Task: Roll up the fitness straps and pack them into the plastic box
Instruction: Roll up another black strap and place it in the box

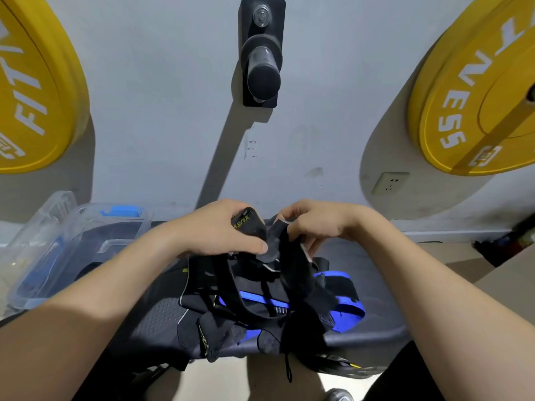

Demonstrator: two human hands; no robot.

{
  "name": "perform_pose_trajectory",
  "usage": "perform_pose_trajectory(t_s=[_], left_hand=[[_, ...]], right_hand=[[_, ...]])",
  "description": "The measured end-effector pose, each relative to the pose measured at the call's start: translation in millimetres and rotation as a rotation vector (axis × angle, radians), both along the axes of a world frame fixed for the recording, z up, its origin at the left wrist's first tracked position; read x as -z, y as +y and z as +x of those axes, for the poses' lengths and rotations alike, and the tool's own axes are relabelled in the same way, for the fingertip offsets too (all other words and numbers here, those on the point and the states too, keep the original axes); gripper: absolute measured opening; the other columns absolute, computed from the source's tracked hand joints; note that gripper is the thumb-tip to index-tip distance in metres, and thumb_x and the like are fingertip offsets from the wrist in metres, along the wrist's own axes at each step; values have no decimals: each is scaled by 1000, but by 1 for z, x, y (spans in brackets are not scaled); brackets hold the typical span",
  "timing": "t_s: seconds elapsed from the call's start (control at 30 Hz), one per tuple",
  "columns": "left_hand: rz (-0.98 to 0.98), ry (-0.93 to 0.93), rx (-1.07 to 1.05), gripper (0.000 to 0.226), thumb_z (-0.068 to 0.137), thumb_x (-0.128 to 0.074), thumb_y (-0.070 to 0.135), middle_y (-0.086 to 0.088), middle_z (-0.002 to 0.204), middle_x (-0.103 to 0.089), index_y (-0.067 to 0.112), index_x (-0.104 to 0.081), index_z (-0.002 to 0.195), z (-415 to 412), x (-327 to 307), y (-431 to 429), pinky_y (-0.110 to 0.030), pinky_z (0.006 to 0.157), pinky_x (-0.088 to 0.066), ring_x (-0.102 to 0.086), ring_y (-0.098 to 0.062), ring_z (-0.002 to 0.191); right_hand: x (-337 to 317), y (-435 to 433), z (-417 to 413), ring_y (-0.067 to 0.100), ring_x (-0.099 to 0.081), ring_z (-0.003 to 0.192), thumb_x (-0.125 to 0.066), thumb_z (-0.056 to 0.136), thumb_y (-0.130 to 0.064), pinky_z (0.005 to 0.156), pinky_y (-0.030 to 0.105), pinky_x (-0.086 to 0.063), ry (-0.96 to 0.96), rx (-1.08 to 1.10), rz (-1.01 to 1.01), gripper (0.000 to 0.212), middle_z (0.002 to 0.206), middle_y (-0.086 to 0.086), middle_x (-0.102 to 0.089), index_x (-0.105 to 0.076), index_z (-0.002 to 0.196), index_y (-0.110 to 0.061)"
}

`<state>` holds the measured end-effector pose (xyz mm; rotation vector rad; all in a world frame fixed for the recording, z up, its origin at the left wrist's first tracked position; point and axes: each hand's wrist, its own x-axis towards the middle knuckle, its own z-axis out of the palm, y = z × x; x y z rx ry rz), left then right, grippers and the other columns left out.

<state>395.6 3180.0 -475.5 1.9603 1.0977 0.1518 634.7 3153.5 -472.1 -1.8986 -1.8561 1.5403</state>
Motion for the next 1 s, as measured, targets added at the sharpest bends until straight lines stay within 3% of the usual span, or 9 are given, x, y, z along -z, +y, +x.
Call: perform_pose_trajectory(t_s=[0.07,0.13,0.27,0.37,0.5,0.63,0.73,0.87,1.0], left_hand=[[74,17,-35,30,76,-92,46,5,87,-82,29,-81,98,1,5,3,-45,89,-64,-79,-18,87],[208,51,-83,16,82,-91,41,9,83,-81,34,-83,94,2,9,5,-39,83,-63,-76,-12,82],[422,24,-93,6,87,-86,42,7,77,-77,38,-83,91,8,12,3,-29,73,-54,-67,-7,76],[510,-25,-101,7,90,-84,41,8,69,-69,35,-80,88,15,13,0,-30,67,-49,-61,-9,71],[517,-33,-130,7,89,-85,42,11,74,-74,37,-82,91,18,14,1,-31,74,-52,-67,-9,80],[520,-63,-160,15,85,-89,46,16,87,-80,40,-85,97,19,12,-2,-36,91,-57,-71,-15,97],[533,-94,-135,13,84,-89,46,17,83,-78,39,-84,93,22,11,-8,-35,85,-58,-71,-11,90],[484,-120,-87,6,85,-88,41,20,83,-77,43,-83,88,15,2,-7,-25,80,-55,-69,-3,85],[338,112,-50,13,88,-85,32,14,79,-75,44,-80,84,-11,-7,2,-13,68,-51,-67,0,72]], right_hand=[[3,-1,1,37,-79,96,-53,104,-5,93,48,-61,21,-16,19,20,110,26,-79,-65,119,0],[4,-2,0,29,-78,92,-62,106,-18,89,44,-58,23,-38,60,14,101,17,-80,-68,109,-6],[-2,-3,-1,19,-46,68,-70,101,-51,68,32,-40,-71,-64,226,41,71,3,-51,-60,80,-16],[-7,-4,-6,14,-46,64,-64,99,-63,64,28,-37,-115,20,263,52,70,-3,-53,-63,81,-13],[-5,-6,-12,4,-49,50,-64,105,-42,54,21,-39,-29,114,251,40,57,-13,-55,-63,72,-19],[-4,-7,-10,28,-73,82,-68,104,-35,77,37,-57,185,329,167,36,98,17,-82,-79,102,0],[5,-4,-7,28,-77,86,-68,100,-10,82,38,-63,241,385,162,16,97,16,-82,-84,98,-7],[14,6,3,17,-67,80,-62,94,-1,64,22,-51,-116,382,349,25,79,-2,-74,-83,94,-13],[17,10,24,34,-70,107,-52,90,0,90,36,-59,-500,295,388,36,110,13,-77,-80,110,-10]])
